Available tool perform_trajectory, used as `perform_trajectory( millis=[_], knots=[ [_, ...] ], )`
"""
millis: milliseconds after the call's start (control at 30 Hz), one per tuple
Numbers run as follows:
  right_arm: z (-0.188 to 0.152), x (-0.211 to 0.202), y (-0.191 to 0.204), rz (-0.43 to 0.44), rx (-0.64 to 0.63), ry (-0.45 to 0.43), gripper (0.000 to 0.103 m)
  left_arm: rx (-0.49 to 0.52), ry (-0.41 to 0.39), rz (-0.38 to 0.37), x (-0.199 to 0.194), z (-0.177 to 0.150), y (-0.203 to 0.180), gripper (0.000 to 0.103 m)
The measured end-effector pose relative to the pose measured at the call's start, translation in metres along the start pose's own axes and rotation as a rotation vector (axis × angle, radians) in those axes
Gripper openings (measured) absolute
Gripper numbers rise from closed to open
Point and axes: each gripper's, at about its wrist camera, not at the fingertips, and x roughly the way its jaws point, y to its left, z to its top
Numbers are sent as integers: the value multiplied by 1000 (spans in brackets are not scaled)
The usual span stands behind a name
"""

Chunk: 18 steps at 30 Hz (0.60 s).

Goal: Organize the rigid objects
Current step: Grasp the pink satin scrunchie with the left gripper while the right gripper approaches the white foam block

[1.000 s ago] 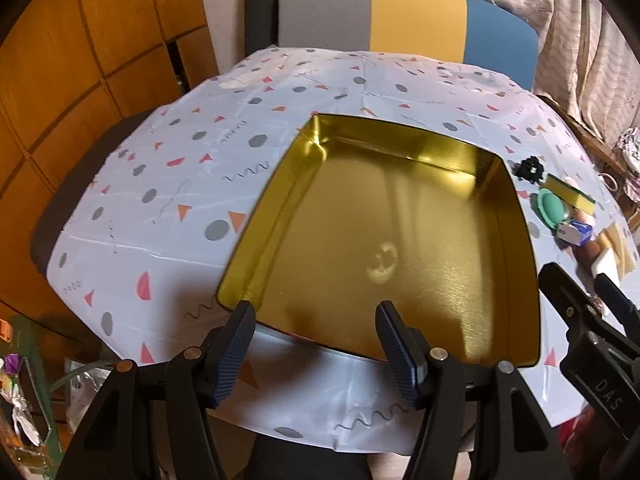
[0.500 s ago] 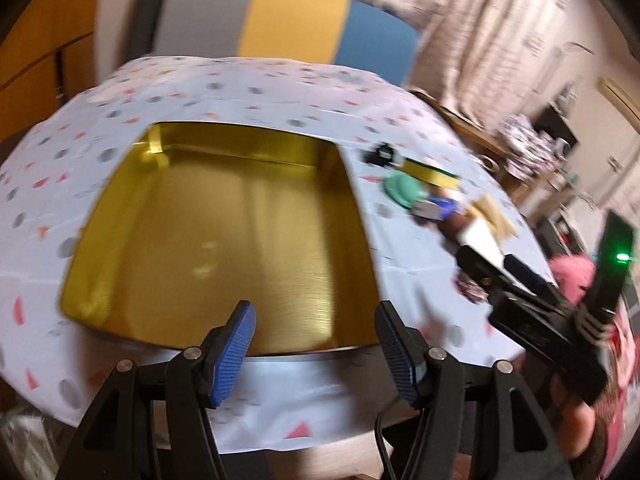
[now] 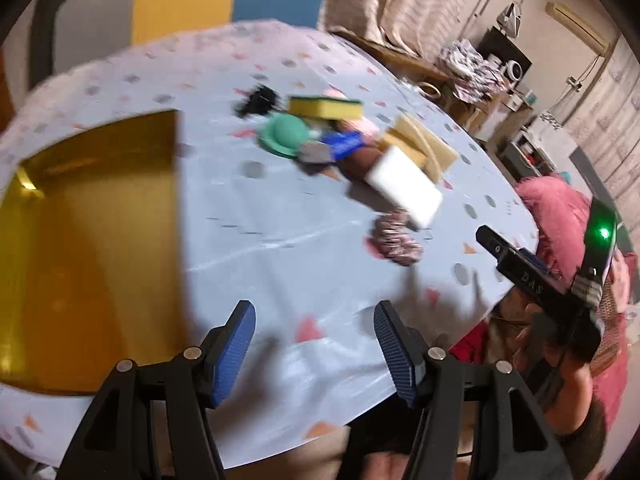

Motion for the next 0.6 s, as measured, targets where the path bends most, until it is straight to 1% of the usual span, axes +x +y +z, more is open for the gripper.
perform_trajectory(
  millis=[67,100,167,200,233,267,367,400,467,500,567,600],
  knots=[
    [1,1,-13,-19,18,0,103,-29,12,-101,16,10,-6,65],
    [1,1,-19,-14,26,-3,103,-37,2,-124,26,16,-10,68],
    [1,-1,-28,-9,39,-13,103,-6,-32,-116,39,24,-22,88],
    [1,-2,-31,-15,46,-20,103,29,-50,-88,47,27,-31,89],
    [0,-7,-35,-22,52,-28,103,56,-50,-64,53,30,-37,89],
    [0,-7,-38,-23,58,-31,103,87,-33,-58,65,33,-47,89],
    [-1,-5,-48,-24,87,-22,103,127,-9,-71,88,39,-61,87],
    [-2,-4,-50,-18,98,-17,103,135,-4,-62,93,40,-64,87],
    [-4,1,-53,-9,116,-5,103,137,-2,-44,102,42,-68,80],
    [-4,1,-53,-6,119,-2,103,145,0,-36,107,42,-71,78],
    [-7,3,-53,1,119,2,103,159,8,-10,117,44,-75,66],
    [-8,4,-52,4,116,5,103,173,10,0,122,44,-77,62]
  ],
)
